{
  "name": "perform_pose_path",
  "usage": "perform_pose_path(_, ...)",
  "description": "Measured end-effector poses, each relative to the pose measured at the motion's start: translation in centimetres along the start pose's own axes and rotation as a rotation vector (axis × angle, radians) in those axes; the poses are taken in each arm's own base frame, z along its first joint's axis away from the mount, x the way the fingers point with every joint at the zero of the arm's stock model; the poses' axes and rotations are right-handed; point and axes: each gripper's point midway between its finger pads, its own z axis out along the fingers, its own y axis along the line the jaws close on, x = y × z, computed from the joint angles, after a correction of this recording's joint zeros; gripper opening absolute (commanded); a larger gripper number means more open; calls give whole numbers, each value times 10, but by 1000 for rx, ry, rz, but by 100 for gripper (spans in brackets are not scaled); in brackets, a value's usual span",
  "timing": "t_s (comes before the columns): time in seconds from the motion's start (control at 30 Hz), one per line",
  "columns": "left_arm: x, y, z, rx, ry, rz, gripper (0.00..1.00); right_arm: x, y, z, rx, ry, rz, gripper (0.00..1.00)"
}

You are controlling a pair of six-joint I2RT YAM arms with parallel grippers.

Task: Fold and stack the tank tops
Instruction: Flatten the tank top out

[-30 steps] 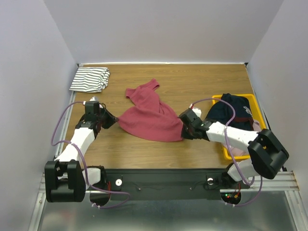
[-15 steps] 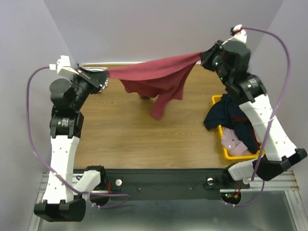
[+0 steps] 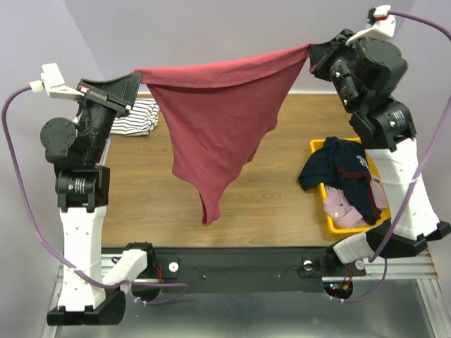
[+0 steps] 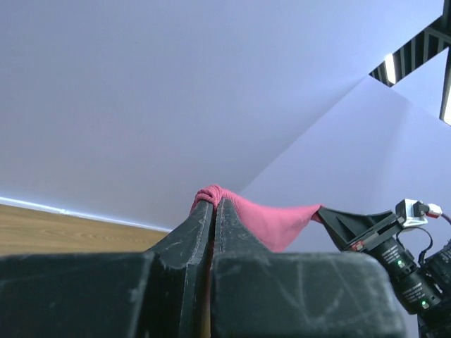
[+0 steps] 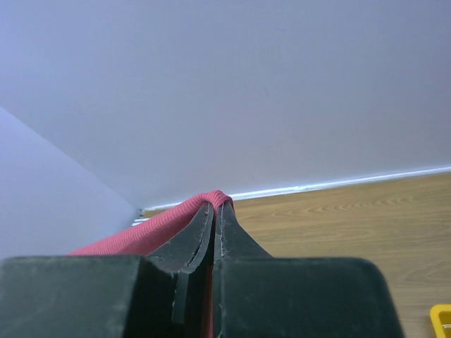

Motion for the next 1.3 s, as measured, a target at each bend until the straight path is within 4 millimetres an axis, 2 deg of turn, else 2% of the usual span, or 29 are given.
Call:
perform_pose_path(0.1,5,18,19,-29,8,-24,0,19,-3,19,20,36,-29,1)
perform_pose_path(0.2,13,44,43,-63,20,-42,0,46,-9,57,39,90,-59,0)
perform_pose_path(0.3,26,79,76,-116,50,-61,0,75,-22,108,48,137,-77,0)
perform_pose_path(0.33,34,99,92,-147,72,-71,0,86,-28,123,55,156,-84,0)
perform_pose_path(0.43,43,128,140,-166,115,-83,0,114,-47,174,55,177,-92,0)
perform_pose_path(0.5,44,135,167,-147,133,-85,0,124,-56,195,43,177,-84,0)
perform_pose_path(0.53,39,132,185,-114,131,-78,0,129,-63,201,47,182,-83,0)
perform_pose_path(0.6,35,128,206,-75,139,-73,0,134,-78,209,53,190,-75,0)
perform_pose_path(0.67,28,119,223,-23,132,-57,0,126,-87,214,52,162,-66,0)
perform_pose_path(0.73,20,107,228,19,121,-42,0,114,-89,217,41,124,-58,0)
perform_pose_path(0.8,20,103,226,30,125,-38,0,105,-92,216,32,99,-53,0)
perform_pose_path(0.87,24,104,216,25,132,-40,0,107,-92,210,29,108,-47,0)
perform_pose_path(0.93,33,112,205,0,143,-51,0,115,-94,200,27,132,-38,0)
perform_pose_path(1.03,59,139,179,-69,176,-81,0,146,-105,179,47,218,-18,0)
perform_pose_path(1.1,96,178,145,-181,229,-141,0,194,-127,151,90,329,-1,0)
perform_pose_path(1.13,106,187,136,-205,238,-151,0,232,-145,128,127,419,11,0)
perform_pose_path(1.17,128,210,117,-257,255,-172,0,247,-152,117,142,455,15,0)
perform_pose_path(1.2,151,231,94,-327,283,-203,0,280,-168,96,179,534,30,0)
perform_pose_path(1.27,202,272,40,-473,365,-261,0,335,-197,59,250,668,38,0)
perform_pose_path(1.3,222,287,19,-525,399,-282,0,368,-214,33,296,749,47,0)
